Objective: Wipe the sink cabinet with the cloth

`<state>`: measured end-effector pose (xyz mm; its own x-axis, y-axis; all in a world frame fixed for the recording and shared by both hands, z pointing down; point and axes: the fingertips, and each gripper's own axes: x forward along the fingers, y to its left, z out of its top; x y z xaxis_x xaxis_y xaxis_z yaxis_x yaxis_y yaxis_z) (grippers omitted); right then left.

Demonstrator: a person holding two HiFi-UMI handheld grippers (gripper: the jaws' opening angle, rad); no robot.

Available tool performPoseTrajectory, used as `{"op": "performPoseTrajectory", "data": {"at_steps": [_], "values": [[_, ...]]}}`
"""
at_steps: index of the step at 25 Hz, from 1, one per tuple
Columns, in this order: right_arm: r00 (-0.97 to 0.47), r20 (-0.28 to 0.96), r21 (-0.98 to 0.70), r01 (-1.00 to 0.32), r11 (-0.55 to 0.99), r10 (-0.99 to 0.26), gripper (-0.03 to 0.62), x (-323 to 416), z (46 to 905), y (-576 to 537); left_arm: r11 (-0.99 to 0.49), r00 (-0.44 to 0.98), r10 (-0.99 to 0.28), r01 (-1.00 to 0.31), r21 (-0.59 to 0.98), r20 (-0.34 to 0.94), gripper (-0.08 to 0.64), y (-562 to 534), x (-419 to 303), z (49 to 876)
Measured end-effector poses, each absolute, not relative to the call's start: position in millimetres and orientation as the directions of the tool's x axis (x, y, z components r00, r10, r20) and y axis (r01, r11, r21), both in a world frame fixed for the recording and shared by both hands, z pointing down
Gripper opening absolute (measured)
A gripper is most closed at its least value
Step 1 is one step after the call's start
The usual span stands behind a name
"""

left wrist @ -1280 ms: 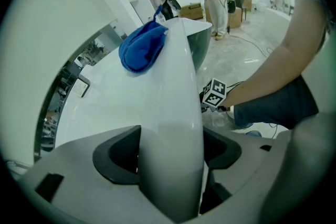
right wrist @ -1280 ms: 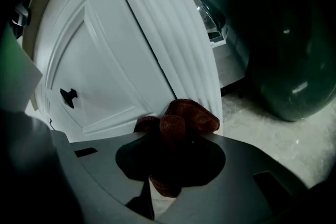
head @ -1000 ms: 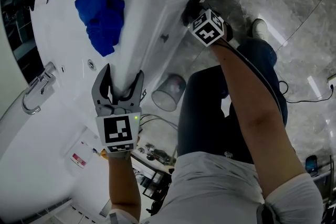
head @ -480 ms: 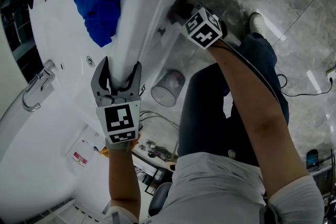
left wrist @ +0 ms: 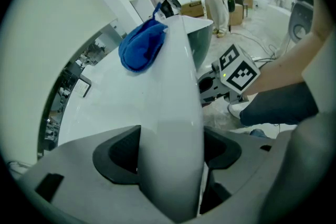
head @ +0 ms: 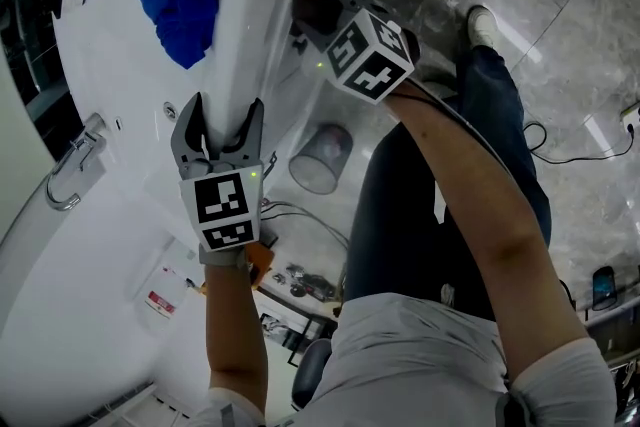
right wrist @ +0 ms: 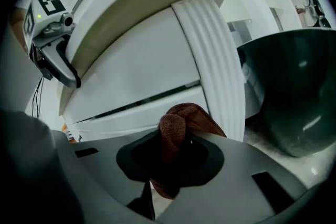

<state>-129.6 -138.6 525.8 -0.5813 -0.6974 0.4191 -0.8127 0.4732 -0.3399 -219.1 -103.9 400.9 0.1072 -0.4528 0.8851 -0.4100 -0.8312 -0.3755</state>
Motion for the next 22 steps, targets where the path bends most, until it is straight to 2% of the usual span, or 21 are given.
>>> {"op": "performPoseTrajectory", "data": {"at_steps": [8,17,22], "values": [[-0.577,0.317,-0.316,-0.813,0.490,-0.753,0.083,-131.3,467.1,-137.7,-0.831,0.108,-0.454,-0.410,-0.377,0.884,0.311,-103.2,-218.7,400.0],[-0.587,0.302,-0.345,-0.802,0.488,-0.751,0.083,-143.2,475.4,-131.9,-0.832,0.109,-0.457,-0.404,-0.381,0.883,0.311,-103.5,-218.3,398.9],[-0.586,0.334,-0.360,-0.803,0.475,-0.738,0.083,-142.4,490.0,-129.1,-0.830,0.108,-0.461,-0.404,-0.384,0.881,0.311,-103.5,-218.1,399.2]]}}
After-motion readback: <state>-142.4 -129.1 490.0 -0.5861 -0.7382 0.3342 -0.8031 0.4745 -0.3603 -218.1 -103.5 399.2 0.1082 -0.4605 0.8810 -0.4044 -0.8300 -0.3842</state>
